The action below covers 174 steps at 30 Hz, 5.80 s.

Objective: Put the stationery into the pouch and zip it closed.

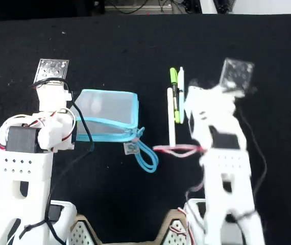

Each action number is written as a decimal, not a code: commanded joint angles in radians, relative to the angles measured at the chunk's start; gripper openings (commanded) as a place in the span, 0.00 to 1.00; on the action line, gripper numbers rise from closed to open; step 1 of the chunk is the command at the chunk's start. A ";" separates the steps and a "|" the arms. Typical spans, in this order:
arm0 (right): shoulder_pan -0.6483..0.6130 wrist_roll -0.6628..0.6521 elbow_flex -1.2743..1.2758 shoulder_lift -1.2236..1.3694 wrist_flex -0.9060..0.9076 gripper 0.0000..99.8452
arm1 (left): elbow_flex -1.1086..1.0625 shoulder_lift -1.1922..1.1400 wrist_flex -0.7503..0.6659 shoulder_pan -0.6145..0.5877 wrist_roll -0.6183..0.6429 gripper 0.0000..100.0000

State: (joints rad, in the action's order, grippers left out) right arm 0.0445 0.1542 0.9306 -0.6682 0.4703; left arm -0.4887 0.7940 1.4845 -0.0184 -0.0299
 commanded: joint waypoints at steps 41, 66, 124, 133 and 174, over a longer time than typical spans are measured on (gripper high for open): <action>-0.005 -0.160 -1.483 1.478 0.727 0.11 | -0.012 0.003 -0.011 0.002 -0.005 0.03; 0.089 -0.213 -1.804 1.512 1.188 0.22 | -0.008 0.003 -0.011 0.001 -0.006 0.03; 0.034 -0.321 -1.781 1.578 1.071 0.15 | -0.013 0.003 -0.011 0.001 -0.006 0.03; 0.041 -0.319 -1.791 1.552 1.091 0.01 | -0.013 0.003 -0.011 0.001 -0.006 0.03; -0.423 -0.315 -0.582 -0.295 0.901 0.01 | -0.036 0.003 -0.011 0.002 -0.002 0.03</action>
State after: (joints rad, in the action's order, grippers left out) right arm -0.2869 -0.1588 0.3414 -0.8186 1.3955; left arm -0.5224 0.8063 1.4845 -0.0184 -0.0315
